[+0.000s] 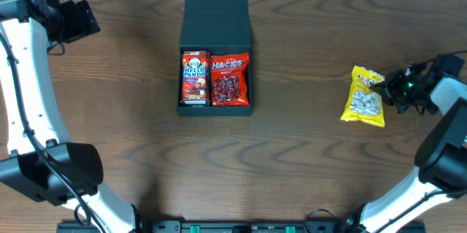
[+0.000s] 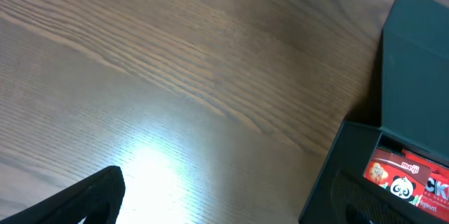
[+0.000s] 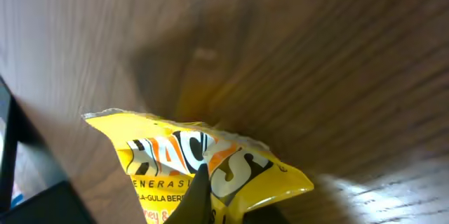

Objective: Pack container
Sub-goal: 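Reach the right gripper to the yellow Hacks bag and grasp it, then carry the yellow bag left and lower it into the black box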

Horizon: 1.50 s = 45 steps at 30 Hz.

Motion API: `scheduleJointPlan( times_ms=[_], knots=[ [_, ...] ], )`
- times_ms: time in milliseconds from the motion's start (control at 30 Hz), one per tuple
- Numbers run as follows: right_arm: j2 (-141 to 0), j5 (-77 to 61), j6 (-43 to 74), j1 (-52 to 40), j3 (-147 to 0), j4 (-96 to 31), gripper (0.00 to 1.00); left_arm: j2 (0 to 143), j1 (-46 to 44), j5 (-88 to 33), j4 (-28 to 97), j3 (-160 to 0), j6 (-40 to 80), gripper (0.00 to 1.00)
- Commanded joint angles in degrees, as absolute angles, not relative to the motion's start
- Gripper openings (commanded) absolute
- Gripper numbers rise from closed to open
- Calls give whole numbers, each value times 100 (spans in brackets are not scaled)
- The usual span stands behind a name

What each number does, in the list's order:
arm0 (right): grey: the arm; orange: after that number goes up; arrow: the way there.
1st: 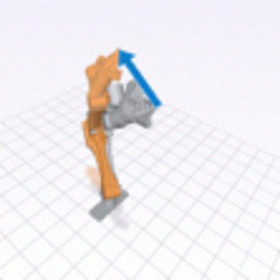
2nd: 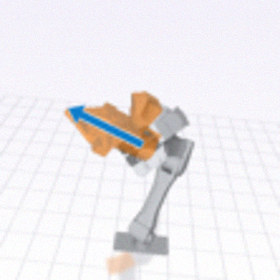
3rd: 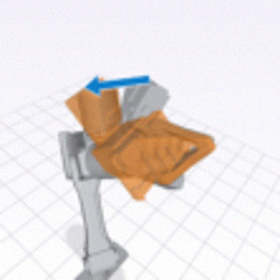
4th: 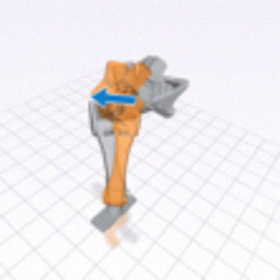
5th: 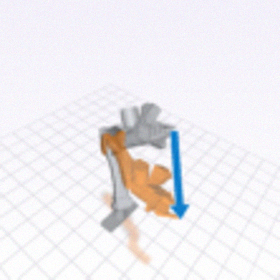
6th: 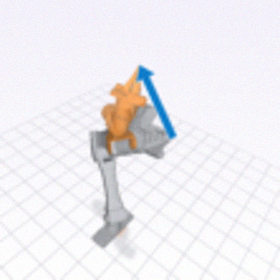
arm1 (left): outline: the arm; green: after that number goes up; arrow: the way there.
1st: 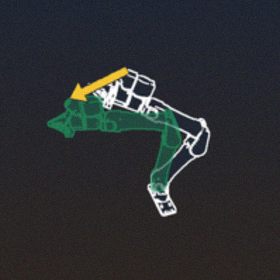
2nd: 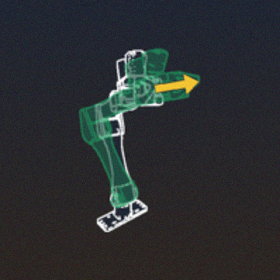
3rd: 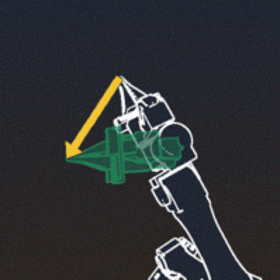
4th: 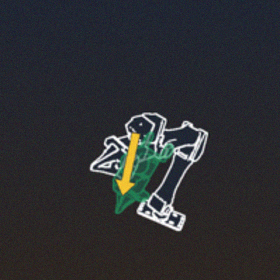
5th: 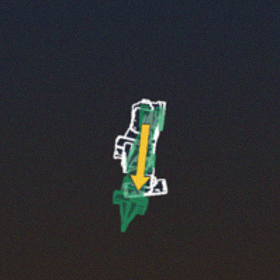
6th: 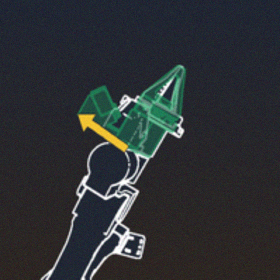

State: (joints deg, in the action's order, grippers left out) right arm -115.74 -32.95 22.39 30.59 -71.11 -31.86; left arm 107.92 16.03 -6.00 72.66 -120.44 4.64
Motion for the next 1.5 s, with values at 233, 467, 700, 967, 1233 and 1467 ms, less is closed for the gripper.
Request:
scheduleJointPlan(
  times_ms=[233,467,700,967,1233,1467],
  knots=[
    [-11686,-4412,2047,2731,-8160,-3726,2,10866,1610,-580,7286,-12009,467,95],
    [-11581,-5026,2036,1710,-9041,-4289,1,10866,1610,-596,7312,-12009,534,95],
    [-11469,-5085,2696,108,-9896,-4246,2,10866,1610,-600,7389,-12009,534,95],
    [-11474,-4751,4897,-1238,-9920,-3428,2,10866,1610,-600,7535,-12009,534,95],
    [-11476,-3721,5612,-2056,-9765,-3413,2,10866,1610,-714,7496,-12009,532,95],
    [-11476,-3109,6243,-2388,-9566,-3507,1,10866,1610,-711,7496,-12009,532,95]
  ],
)
